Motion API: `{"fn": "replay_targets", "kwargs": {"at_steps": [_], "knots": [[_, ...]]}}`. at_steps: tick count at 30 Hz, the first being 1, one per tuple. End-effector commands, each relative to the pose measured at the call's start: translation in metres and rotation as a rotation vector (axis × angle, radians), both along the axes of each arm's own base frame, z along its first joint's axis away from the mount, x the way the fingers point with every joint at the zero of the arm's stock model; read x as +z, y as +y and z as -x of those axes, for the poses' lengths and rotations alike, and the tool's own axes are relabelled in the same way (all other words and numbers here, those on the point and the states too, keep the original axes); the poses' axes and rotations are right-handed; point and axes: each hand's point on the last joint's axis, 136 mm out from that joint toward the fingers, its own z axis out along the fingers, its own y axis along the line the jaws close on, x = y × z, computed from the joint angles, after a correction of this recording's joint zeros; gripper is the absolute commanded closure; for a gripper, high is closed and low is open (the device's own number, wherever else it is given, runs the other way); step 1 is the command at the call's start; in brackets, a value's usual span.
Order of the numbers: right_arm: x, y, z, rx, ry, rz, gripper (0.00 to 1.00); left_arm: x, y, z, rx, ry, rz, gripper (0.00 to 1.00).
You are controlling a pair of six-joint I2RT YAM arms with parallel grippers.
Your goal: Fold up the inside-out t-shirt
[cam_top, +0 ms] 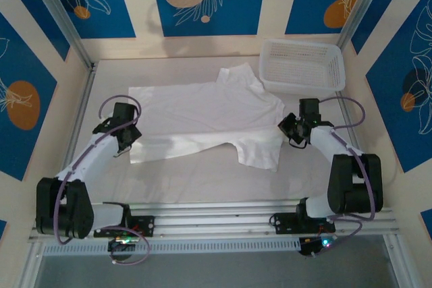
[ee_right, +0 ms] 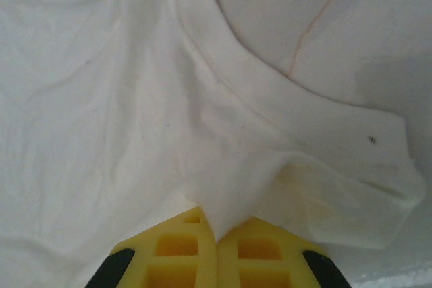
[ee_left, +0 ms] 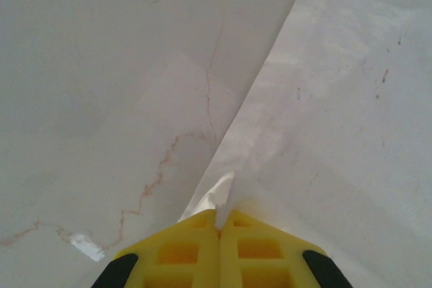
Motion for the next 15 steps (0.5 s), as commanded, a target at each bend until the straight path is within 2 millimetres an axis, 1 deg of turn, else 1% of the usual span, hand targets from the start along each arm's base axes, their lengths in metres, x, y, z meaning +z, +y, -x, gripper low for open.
{"fn": "replay_targets", "kwargs": {"at_steps": [1, 3, 6, 8, 9, 11, 12, 13, 15], "knots": [[0.016, -0.003, -0.023, 0.023, -0.065, -0.003, 0.99, 0.01, 0.009, -0.016, -0.003, -0.029, -0.055, 1.0], [0.014, -0.003, -0.027, 0.027, -0.063, -0.007, 0.98, 0.006, 0.01, -0.019, -0.003, -0.016, -0.062, 1.0], [0.006, 0.0, -0.036, 0.049, -0.055, -0.021, 0.95, -0.006, 0.019, -0.017, 0.048, 0.025, -0.099, 1.0], [-0.003, 0.004, -0.041, 0.075, -0.036, -0.032, 0.91, -0.02, 0.025, -0.014, 0.09, 0.057, -0.107, 1.0], [-0.009, 0.005, -0.042, 0.08, -0.016, -0.035, 0.87, -0.029, 0.027, -0.015, 0.101, 0.071, -0.105, 1.0], [-0.017, 0.007, -0.043, 0.096, 0.019, -0.051, 0.79, -0.047, 0.025, -0.02, 0.097, 0.1, -0.064, 0.99], [-0.018, 0.009, -0.042, 0.105, 0.035, -0.063, 0.74, -0.057, 0.022, -0.023, 0.082, 0.11, -0.029, 0.92], [-0.014, 0.011, -0.041, 0.115, 0.037, -0.072, 0.68, -0.064, 0.018, -0.025, 0.076, 0.117, 0.01, 0.83], [-0.003, 0.011, -0.036, 0.121, 0.021, -0.067, 0.58, -0.069, 0.012, -0.028, 0.064, 0.109, 0.065, 0.71]]}}
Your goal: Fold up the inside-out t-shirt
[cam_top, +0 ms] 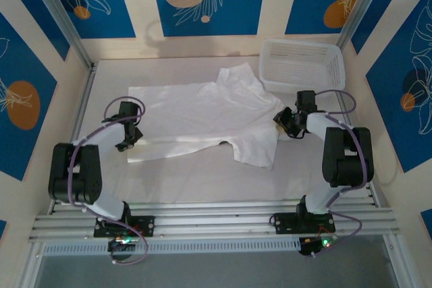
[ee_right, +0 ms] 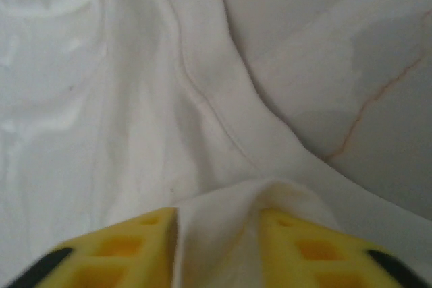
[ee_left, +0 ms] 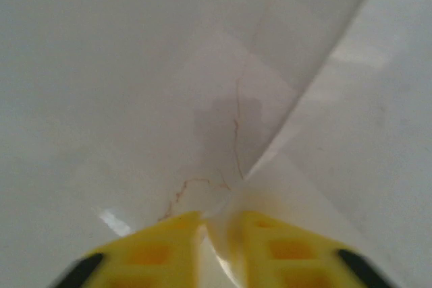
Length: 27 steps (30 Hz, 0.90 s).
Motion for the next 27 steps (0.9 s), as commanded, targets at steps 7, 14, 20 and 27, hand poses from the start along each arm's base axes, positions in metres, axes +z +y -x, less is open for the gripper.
{"fn": "replay_targets", "kwargs": {"at_steps": [7, 14, 20, 27], "knots": [[0.032, 0.008, 0.07, 0.01, -0.036, 0.026, 0.52, 0.053, -0.034, -0.02, -0.141, -0.241, 0.187, 0.44], [-0.014, 0.038, 0.142, 0.092, 0.158, 0.055, 0.51, 0.139, -0.122, -0.01, -0.645, -0.469, 0.299, 0.36], [-0.022, 0.075, 0.149, 0.213, 0.223, 0.007, 0.58, 0.148, -0.132, 0.006, -0.742, -0.494, 0.269, 0.32], [0.051, 0.117, 0.062, 0.275, -0.023, -0.087, 1.0, 0.138, -0.129, 0.009, -0.719, -0.466, 0.272, 0.31]]}}
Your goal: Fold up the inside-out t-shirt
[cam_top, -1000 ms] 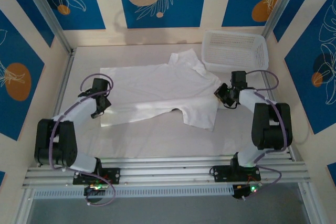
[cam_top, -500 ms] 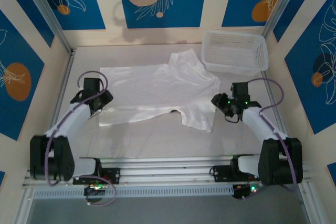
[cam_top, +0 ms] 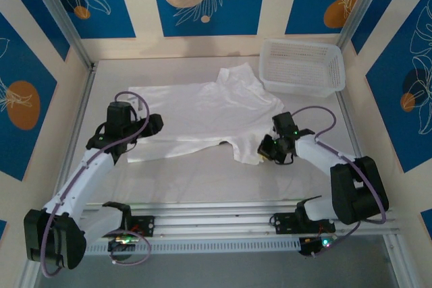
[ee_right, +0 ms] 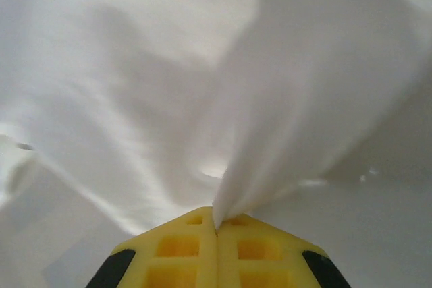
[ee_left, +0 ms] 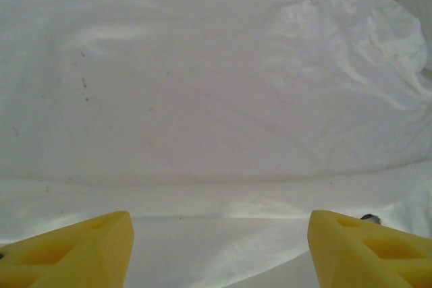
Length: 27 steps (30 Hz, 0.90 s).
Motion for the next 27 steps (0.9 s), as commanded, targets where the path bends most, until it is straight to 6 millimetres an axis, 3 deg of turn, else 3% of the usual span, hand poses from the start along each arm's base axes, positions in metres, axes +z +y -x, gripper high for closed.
{"fn": "replay_targets", "kwargs": {"at_steps": [1, 4, 7, 8, 9, 10, 12, 16, 17, 20, 21, 24, 27], "knots": [[0.059, 0.028, -0.07, 0.021, -0.167, -0.108, 1.0, -0.005, -0.004, 0.005, -0.03, 0.014, -0.002, 0.31], [0.092, 0.04, -0.135, -0.02, -0.247, -0.172, 1.0, -0.006, -0.007, 0.005, -0.04, 0.023, 0.014, 0.3], [0.087, 0.021, -0.195, -0.13, -0.261, -0.139, 1.0, -0.012, -0.009, 0.006, -0.042, 0.051, 0.028, 0.3], [0.082, 0.013, -0.209, -0.161, -0.232, -0.143, 0.92, -0.015, -0.009, 0.007, -0.039, 0.067, 0.028, 0.3], [0.082, 0.011, -0.216, -0.162, -0.213, -0.164, 0.74, -0.017, -0.01, 0.009, -0.044, 0.078, 0.027, 0.29], [0.082, 0.011, -0.217, -0.151, -0.208, -0.175, 0.63, -0.02, -0.01, 0.01, -0.044, 0.091, 0.026, 0.29], [0.086, 0.011, -0.207, -0.122, -0.224, -0.147, 0.52, -0.029, -0.007, 0.014, -0.029, 0.133, 0.011, 0.27], [0.069, -0.005, -0.166, -0.13, -0.235, -0.072, 0.49, -0.057, 0.008, 0.013, 0.091, 0.244, -0.026, 0.31], [0.06, -0.014, -0.155, -0.152, -0.231, -0.062, 0.52, -0.064, 0.011, 0.01, 0.119, 0.269, -0.032, 0.39], [0.025, -0.043, -0.128, -0.222, -0.172, -0.041, 0.78, -0.086, 0.017, 0.0, 0.189, 0.337, -0.06, 0.88], [0.012, -0.055, -0.12, -0.25, -0.142, -0.031, 0.86, -0.095, 0.024, -0.003, 0.234, 0.37, -0.084, 0.98], [-0.017, -0.084, -0.106, -0.305, -0.092, 0.005, 0.99, -0.116, 0.038, -0.014, 0.334, 0.458, -0.159, 1.0], [-0.029, -0.101, -0.102, -0.319, -0.055, 0.015, 1.0, -0.137, 0.039, -0.022, 0.383, 0.528, -0.159, 1.0]]}}
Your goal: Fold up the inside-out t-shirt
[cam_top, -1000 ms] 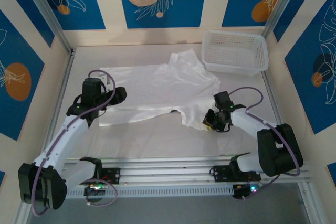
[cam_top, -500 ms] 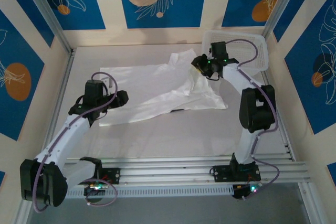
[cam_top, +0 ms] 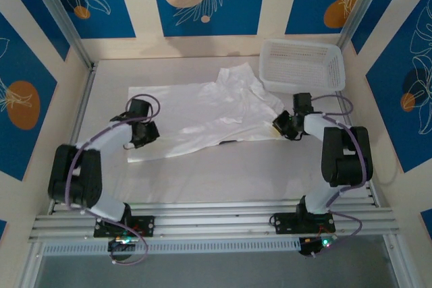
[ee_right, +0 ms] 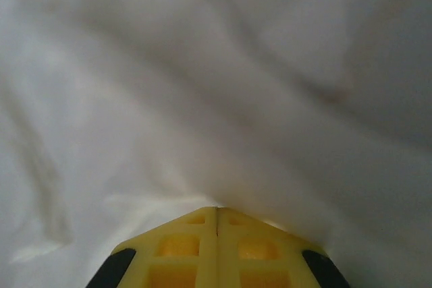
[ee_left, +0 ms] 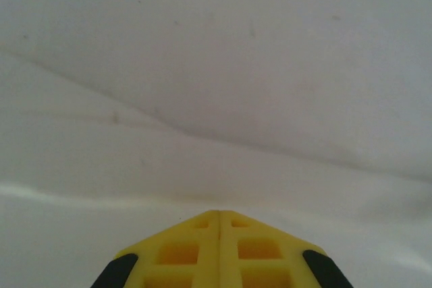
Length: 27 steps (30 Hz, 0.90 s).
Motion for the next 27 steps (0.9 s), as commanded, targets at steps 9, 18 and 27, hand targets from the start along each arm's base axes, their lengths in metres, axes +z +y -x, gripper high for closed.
{"fn": "replay_targets", "kwargs": {"at_steps": [9, 18, 27], "knots": [[-0.013, -0.006, 0.036, 0.028, 0.157, -0.076, 0.97, -0.053, 0.025, 0.044, 0.225, 0.314, -0.051, 1.0], [-0.023, 0.007, 0.146, -0.005, 0.314, -0.099, 0.93, -0.025, 0.062, 0.127, 0.336, 0.257, -0.118, 1.0], [0.01, 0.023, 0.187, 0.035, 0.223, -0.113, 0.9, -0.014, 0.062, 0.15, 0.4, 0.191, -0.059, 1.0]]}}
